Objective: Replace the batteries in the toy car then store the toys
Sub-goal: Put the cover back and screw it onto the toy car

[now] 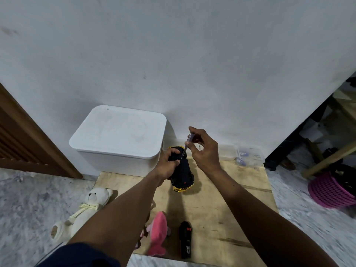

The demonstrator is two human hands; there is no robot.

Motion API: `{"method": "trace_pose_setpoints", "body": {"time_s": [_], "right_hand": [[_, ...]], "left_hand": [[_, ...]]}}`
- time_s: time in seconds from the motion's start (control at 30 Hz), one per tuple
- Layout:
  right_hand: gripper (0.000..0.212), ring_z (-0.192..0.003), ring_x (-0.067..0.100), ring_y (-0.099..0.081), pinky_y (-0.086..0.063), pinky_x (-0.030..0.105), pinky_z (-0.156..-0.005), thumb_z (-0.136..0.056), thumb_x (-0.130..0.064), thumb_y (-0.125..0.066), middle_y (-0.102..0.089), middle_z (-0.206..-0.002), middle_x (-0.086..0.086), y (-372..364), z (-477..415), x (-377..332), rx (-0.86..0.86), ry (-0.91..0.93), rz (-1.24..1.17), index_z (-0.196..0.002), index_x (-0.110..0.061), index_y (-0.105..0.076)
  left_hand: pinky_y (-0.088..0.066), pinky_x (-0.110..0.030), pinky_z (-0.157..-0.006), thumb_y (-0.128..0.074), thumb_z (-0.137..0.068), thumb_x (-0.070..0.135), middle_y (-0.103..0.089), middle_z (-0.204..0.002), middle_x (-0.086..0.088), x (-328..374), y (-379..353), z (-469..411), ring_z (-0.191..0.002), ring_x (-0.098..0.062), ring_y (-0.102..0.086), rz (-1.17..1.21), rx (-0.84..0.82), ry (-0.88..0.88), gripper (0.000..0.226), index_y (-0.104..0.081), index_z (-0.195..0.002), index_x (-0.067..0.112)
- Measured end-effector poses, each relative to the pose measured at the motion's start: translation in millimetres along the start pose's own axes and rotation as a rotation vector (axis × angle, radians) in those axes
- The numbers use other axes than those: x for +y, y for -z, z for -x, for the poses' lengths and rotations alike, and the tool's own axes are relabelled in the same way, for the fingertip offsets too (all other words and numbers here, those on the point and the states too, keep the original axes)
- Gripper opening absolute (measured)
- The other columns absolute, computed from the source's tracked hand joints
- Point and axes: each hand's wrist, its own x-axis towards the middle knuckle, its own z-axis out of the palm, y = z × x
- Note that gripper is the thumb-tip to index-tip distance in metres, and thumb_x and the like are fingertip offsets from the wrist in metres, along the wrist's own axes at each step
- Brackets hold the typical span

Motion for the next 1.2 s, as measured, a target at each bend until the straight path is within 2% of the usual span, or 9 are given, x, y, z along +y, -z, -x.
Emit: {"method": "trace_pose_setpoints", "body": {"time_s": [0.1,0.27,0.43,0.57,0.7,0.87,1.0,1.13,1.2], "right_hand": [[0.050,-0.109,0.012,-0.067,-0.055,0.030,-0.097,-0.087,0.005,-0.066,-0.070,-0.116,-0.002,-0.2,0.5,-1.9,-0.045,-0.010,-0.025,-0.130,-0.019,-0.061],[0.050,-0.094,0.013,-0.069,-0.059,0.025,-0.083,-0.086,0.006,-0.066,-0.070,-0.102,-0.003,-4.0,0.7,-3.9,0.000,-0.022,-0.015,-0.128,-0.022,-0.064],[0.050,-0.107,0.011,-0.069,-0.055,0.024,-0.093,-0.089,0.007,-0.062,-0.071,-0.113,0.001,2.0,0.2,-5.8,-0.015,-0.081,-0.083,-0.130,-0.022,-0.059],[0.049,-0.088,0.009,-0.069,-0.058,0.026,-0.081,-0.084,0.004,-0.071,-0.069,-0.095,-0.009,4.7,-1.9,-6.9,0.000,-0.062,-0.033,-0.123,-0.024,-0.064],[0.055,-0.103,0.014,-0.068,-0.056,0.028,-0.093,-0.085,0.004,-0.068,-0.069,-0.111,-0.007,2.8,-0.6,-8.3,-0.050,-0.036,-0.049,-0.131,-0.026,-0.061],[0.055,-0.101,0.015,-0.070,-0.061,0.034,-0.085,-0.087,0.003,-0.068,-0.070,-0.111,-0.003,-3.7,1.4,-9.5,0.011,-0.078,-0.055,-0.132,-0.027,-0.061],[0.060,-0.109,0.008,-0.068,-0.057,0.025,-0.091,-0.090,0.002,-0.064,-0.069,-0.121,-0.001,-2.3,4.6,-8.6,-0.043,-0.059,-0.028,-0.141,-0.030,-0.053],[0.064,-0.093,0.006,-0.070,-0.059,0.022,-0.081,-0.089,0.000,-0.066,-0.072,-0.106,-0.001,-1.3,6.1,-8.5,0.029,-0.082,0.008,-0.138,-0.039,-0.053],[0.065,-0.094,0.006,-0.069,-0.057,0.022,-0.086,-0.088,-0.001,-0.069,-0.071,-0.109,-0.001,0.9,5.5,-7.9,0.027,-0.073,0.010,-0.138,-0.039,-0.052]], "left_hand": [[-0.057,-0.036,-0.068,-0.047,-0.098,0.002,-0.058,-0.125,-0.007,1.1,-1.6,1.6,-0.095,-0.019,-0.060,0.002,0.001,-0.005,0.032,-0.053,-0.122,0.022],[-0.057,-0.035,-0.067,-0.047,-0.098,0.003,-0.059,-0.125,-0.007,1.5,-4.5,2.6,-0.095,-0.018,-0.060,0.008,-0.005,-0.009,0.031,-0.054,-0.121,0.023],[-0.057,-0.044,-0.079,-0.047,-0.099,0.005,-0.058,-0.127,-0.007,0.7,1.6,1.6,-0.101,-0.023,-0.059,-0.001,0.011,0.013,0.032,-0.053,-0.121,0.027],[-0.057,-0.043,-0.076,-0.047,-0.099,0.005,-0.058,-0.127,-0.006,1.9,2.5,3.9,-0.097,-0.021,-0.060,0.002,0.008,0.013,0.033,-0.052,-0.123,0.027],[-0.056,-0.035,-0.068,-0.047,-0.099,0.005,-0.058,-0.128,-0.007,5.7,-0.8,6.0,-0.100,-0.022,-0.060,0.006,0.001,-0.010,0.032,-0.053,-0.123,0.026],[-0.057,-0.037,-0.071,-0.048,-0.098,0.002,-0.060,-0.126,-0.007,9.0,-6.6,7.9,-0.099,-0.022,-0.061,0.020,0.004,-0.022,0.032,-0.055,-0.121,0.024],[-0.057,-0.036,-0.070,-0.048,-0.098,0.003,-0.059,-0.127,-0.007,8.4,-4.8,9.7,-0.098,-0.021,-0.061,0.021,0.006,-0.020,0.032,-0.054,-0.121,0.024],[-0.057,-0.034,-0.068,-0.048,-0.098,0.004,-0.059,-0.128,-0.006,9.9,-2.4,11.7,-0.099,-0.021,-0.061,0.011,0.012,-0.019,0.032,-0.054,-0.120,0.026],[-0.056,-0.035,-0.070,-0.048,-0.098,0.004,-0.059,-0.127,-0.006,10.1,-1.8,12.8,-0.098,-0.020,-0.061,0.002,0.010,-0.017,0.032,-0.054,-0.121,0.026]]}}
